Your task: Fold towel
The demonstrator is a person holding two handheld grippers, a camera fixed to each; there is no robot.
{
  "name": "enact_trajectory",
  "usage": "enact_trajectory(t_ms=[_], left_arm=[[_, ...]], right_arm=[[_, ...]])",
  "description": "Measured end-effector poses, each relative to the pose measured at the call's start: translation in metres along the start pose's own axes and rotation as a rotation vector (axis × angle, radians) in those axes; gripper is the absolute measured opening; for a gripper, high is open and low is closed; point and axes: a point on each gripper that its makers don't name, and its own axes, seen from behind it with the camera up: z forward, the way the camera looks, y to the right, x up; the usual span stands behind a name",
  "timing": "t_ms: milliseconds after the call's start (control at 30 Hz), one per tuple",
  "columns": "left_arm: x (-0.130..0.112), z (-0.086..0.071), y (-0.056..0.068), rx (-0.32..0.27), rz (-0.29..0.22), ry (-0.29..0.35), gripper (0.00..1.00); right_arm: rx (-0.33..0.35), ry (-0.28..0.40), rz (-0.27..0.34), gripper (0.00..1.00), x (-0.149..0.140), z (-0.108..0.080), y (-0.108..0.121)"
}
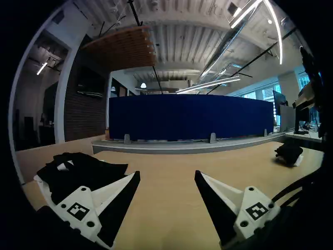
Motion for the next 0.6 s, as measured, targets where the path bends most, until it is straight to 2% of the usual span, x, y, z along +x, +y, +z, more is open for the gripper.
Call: enact_trajectory(t_ms=[267, 600], left_arm=[[0.0, -0.001, 0.0, 0.0, -0.002, 0.0, 0.97], [0.0, -0.001, 0.0, 0.0, -0.002, 0.0, 0.97]], right_arm=[[-0.029, 0.107, 0.002, 1.0, 0.011, -0.017, 0.029], [-0.066, 0.205, 0.026, 1.0, -0.014, -0.025, 0.061]])
